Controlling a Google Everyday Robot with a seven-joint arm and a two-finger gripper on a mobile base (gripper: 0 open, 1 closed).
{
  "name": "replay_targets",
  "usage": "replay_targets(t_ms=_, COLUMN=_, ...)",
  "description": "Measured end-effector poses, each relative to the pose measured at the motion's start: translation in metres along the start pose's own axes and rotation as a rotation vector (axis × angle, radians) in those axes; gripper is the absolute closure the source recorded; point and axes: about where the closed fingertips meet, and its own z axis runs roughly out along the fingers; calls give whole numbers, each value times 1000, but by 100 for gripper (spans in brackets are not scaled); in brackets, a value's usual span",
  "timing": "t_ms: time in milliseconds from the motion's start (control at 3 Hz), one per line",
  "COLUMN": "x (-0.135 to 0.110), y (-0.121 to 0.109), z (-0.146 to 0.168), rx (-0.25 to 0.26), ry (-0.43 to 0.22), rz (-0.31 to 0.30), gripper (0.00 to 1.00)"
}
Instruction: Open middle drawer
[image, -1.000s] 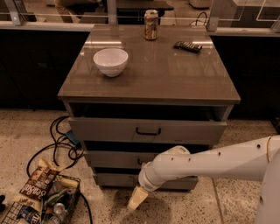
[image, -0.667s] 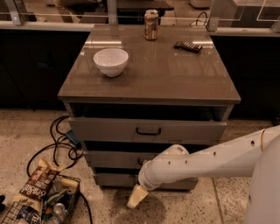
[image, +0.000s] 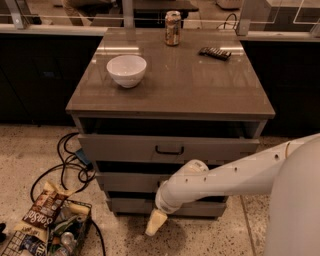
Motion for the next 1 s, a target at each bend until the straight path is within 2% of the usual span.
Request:
replay_targets(t_ms=333, x=1, y=-13, z=8, rx=-14, ry=72, rz=-55, gripper=0)
replay_targets(t_ms=1000, x=11, y=-23, z=21, rx=-47, ry=170, rz=-92, gripper=0)
